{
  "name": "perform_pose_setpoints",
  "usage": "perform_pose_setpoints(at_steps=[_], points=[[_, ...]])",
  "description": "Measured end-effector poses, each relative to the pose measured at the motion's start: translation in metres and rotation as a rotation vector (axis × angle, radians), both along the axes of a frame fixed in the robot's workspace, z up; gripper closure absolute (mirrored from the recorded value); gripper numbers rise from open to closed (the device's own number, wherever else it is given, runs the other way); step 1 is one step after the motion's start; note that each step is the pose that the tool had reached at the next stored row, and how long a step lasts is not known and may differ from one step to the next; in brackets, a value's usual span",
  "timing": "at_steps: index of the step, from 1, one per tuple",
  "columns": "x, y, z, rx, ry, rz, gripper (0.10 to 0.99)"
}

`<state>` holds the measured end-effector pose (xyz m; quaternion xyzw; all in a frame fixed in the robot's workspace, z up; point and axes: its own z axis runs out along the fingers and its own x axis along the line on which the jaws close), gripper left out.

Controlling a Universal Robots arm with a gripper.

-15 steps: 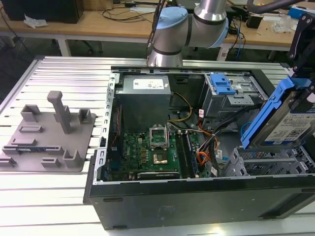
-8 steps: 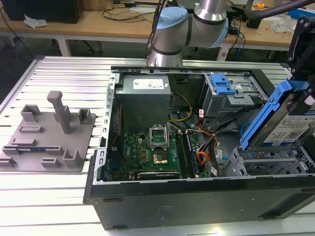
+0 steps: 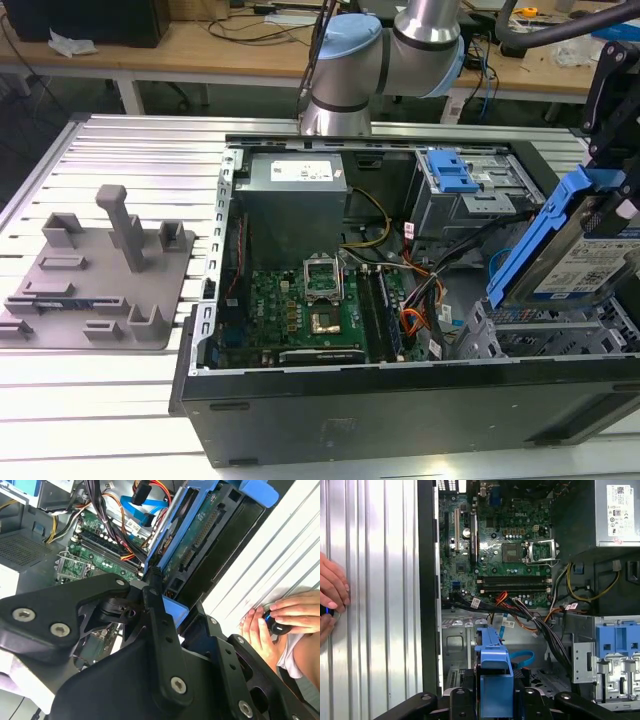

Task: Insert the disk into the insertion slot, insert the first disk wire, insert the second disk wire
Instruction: 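Insert the disk into the insertion slot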

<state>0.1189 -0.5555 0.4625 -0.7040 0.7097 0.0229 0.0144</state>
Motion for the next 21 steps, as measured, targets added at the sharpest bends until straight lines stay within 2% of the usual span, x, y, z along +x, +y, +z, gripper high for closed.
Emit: perform_pose_setpoints(at_steps=[21], points=[[0.0006, -0.0020, -0.0071, 0.000, 0.0001, -0.004, 0.722]])
